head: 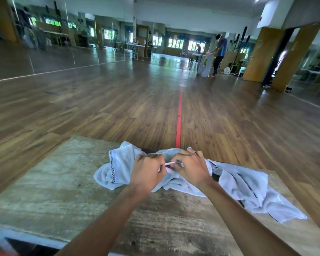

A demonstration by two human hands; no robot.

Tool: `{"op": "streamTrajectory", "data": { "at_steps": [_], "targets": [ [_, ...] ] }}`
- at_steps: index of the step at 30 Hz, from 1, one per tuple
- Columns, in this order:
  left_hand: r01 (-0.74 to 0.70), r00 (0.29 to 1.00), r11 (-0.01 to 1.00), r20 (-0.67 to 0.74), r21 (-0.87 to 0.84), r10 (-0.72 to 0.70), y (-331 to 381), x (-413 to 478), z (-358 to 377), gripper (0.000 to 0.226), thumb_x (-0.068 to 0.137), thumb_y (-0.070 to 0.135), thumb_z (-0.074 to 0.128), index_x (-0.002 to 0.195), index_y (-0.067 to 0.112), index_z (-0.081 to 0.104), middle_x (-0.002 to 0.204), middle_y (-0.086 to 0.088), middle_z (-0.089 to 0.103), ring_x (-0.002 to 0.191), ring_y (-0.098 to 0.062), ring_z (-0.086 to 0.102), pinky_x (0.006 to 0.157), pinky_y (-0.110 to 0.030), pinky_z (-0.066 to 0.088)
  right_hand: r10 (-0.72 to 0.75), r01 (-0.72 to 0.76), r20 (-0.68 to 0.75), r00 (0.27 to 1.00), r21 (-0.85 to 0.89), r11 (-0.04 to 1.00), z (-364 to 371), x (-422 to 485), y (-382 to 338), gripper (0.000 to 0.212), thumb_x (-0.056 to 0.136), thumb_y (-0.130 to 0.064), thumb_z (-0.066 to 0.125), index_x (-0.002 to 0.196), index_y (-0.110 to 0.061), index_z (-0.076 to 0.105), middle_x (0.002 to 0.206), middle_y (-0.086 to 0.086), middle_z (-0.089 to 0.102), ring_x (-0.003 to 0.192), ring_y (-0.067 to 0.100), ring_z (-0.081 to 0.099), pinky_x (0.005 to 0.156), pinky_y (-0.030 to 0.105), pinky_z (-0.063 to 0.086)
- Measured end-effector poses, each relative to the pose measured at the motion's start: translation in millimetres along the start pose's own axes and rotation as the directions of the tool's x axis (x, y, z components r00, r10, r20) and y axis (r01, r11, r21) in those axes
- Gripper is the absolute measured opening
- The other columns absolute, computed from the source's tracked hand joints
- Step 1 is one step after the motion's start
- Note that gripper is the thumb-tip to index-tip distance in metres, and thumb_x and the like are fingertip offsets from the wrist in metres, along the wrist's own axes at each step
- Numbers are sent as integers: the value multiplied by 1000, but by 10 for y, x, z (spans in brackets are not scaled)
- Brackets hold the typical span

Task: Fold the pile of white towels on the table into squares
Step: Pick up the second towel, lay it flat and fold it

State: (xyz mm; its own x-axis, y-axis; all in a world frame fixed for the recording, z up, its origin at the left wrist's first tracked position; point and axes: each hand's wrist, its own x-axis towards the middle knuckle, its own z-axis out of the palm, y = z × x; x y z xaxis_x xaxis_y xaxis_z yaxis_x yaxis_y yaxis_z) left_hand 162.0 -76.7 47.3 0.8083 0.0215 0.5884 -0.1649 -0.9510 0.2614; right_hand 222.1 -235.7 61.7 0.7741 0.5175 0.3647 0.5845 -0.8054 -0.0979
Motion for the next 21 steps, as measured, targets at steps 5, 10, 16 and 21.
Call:
{"op": "streamTrajectory", "data": {
  "at_steps": [5,10,16,21],
  "targets": [
    [-61,995,997,-79,36,64,49,257,-678,10,67,25,50,60,20,55,50,2,59,49,-22,59,65,-34,39,19,-22,-43,999,-77,997,-710,53,-114,16,88,-35,53,96,-34,67,96,-16,67,101,9,53,75,27,15],
    [-141,984,982,-88,127,153,188,557,-1477,21,71,31,37,68,22,56,62,0,64,67,-23,63,77,-33,37,67,-66,-33,997,12,998,-1489,122,-317,11,87,-37,57,94,-36,65,83,-16,64,103,6,54,91,31,23],
    [-173,972,972,-130,156,194,313,714,-2263,13,81,26,48,76,19,58,70,1,66,77,-22,62,80,-31,32,112,-111,-3,994,104,988,-2210,48,-414,6,84,-34,65,83,-39,62,76,-19,60,86,1,56,90,32,25],
    [-59,998,998,-1,29,60,485,672,-2629,11,78,31,59,89,27,60,83,10,66,86,-16,62,85,-29,40,57,-62,30,998,251,966,-2661,-89,-484,7,83,-19,70,87,-15,74,87,-1,73,89,15,66,81,30,48]
  ]
}}
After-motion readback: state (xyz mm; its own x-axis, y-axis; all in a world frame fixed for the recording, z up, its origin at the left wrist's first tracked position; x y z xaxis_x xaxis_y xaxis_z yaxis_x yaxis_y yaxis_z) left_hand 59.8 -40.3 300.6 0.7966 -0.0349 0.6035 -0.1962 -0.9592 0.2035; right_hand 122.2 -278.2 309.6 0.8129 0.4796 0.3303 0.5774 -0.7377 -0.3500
